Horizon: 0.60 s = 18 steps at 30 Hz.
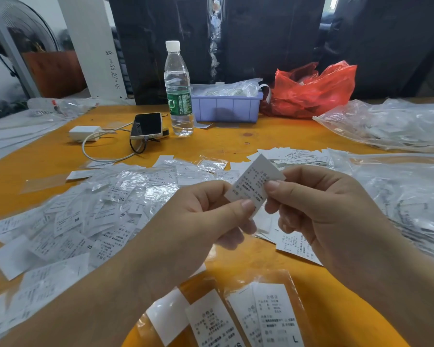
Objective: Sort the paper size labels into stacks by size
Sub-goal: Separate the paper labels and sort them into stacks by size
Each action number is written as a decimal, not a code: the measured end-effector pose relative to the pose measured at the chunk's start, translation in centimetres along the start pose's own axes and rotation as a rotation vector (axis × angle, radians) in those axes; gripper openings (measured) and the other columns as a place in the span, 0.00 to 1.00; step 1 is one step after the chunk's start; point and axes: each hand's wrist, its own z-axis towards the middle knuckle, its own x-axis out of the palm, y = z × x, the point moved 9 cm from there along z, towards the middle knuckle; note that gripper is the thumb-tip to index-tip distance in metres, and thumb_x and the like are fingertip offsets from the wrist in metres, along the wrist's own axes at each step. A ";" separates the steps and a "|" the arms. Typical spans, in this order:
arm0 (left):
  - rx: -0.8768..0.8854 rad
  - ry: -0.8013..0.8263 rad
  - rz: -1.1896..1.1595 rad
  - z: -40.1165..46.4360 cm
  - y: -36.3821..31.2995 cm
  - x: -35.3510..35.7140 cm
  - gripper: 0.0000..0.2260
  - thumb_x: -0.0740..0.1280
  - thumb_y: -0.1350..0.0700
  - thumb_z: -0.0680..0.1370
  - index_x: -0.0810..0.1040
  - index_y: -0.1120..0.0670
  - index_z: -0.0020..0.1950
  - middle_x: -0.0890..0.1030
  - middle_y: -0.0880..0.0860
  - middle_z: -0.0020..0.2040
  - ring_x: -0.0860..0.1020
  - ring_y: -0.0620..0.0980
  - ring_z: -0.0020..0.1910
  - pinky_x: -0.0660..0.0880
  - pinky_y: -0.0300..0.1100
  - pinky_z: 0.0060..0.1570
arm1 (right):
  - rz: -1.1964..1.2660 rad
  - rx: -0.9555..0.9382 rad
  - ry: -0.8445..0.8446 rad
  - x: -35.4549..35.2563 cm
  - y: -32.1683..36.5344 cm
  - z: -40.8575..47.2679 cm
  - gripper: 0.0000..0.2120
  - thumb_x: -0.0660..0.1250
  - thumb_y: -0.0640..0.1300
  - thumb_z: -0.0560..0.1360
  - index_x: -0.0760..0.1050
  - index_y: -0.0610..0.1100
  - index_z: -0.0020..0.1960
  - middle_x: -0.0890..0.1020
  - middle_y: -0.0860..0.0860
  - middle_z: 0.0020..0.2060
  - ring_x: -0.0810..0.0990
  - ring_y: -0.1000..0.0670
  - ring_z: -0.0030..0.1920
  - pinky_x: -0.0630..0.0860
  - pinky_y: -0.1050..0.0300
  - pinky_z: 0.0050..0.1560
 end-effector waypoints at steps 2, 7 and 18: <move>0.001 -0.003 0.005 0.0 0.0 0.0 0.07 0.69 0.52 0.70 0.84 0.52 0.43 0.83 0.52 0.34 0.79 0.45 0.32 0.78 0.37 0.35 | -0.010 0.011 -0.008 -0.2 -0.1 0.1 0.04 0.72 0.42 0.66 0.83 0.46 0.33 0.79 0.47 0.28 0.68 0.52 0.27 0.69 0.60 0.29; 0.012 -0.018 0.019 0.0 -0.2 -0.2 0.05 0.69 0.50 0.70 0.85 0.47 0.41 0.83 0.52 0.35 0.79 0.45 0.32 0.79 0.37 0.36 | -0.027 0.012 0.023 0.0 -0.3 0.1 0.04 0.73 0.45 0.62 0.81 0.46 0.31 0.76 0.48 0.27 0.67 0.53 0.26 0.68 0.58 0.30; 0.000 -0.048 0.031 0.1 0.0 -0.6 0.08 0.70 0.50 0.69 0.84 0.53 0.41 0.84 0.54 0.36 0.80 0.48 0.33 0.79 0.39 0.37 | -0.202 -0.239 -0.061 -0.5 2.1 -0.6 0.05 0.69 0.46 0.68 0.82 0.48 0.41 0.82 0.52 0.31 0.76 0.58 0.30 0.72 0.64 0.32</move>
